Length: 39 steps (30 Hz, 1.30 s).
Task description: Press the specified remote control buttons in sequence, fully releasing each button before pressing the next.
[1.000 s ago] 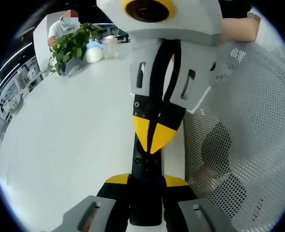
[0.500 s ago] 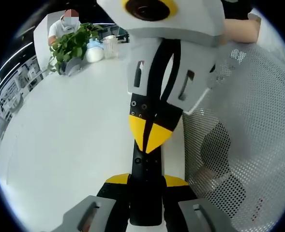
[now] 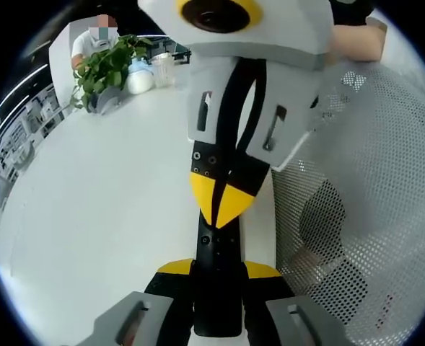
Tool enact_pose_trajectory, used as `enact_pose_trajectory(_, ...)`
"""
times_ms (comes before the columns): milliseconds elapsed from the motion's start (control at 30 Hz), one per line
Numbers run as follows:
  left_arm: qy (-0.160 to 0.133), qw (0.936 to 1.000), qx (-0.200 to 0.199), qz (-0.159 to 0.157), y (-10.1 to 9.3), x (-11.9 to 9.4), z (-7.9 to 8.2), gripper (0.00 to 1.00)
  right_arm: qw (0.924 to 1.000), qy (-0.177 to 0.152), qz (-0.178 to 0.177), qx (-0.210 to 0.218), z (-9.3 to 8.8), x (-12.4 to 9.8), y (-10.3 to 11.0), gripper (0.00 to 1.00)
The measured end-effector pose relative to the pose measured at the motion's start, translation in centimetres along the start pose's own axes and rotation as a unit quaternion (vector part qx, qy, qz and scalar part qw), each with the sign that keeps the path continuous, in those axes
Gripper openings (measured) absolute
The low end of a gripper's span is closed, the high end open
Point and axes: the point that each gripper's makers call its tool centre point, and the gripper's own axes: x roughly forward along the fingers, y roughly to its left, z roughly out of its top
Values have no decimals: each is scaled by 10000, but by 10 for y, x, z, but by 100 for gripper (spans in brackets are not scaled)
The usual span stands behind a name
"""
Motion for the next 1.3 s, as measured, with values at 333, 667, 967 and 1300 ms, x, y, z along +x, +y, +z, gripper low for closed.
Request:
enact_pose_trajectory(333, -16, 10000, -30, 7, 0, 0, 0, 24, 9993, -128, 131, 313, 0, 0, -1, 0)
enact_pose_trajectory(667, -57, 10000, -79, -4, -1, -1, 0, 24, 9992, -74, -30, 392, -2, -1, -8, 0)
enact_pose_trajectory(967, -46, 9999, -99, -14, 0, 0, 0, 24, 9997, -27, -87, 246, -2, 0, -9, 0)
enact_pose_trajectory(1300, -1, 10000, -46, 6, 0, 0, 0, 24, 9991, -52, -66, 405, -2, 0, -9, 0)
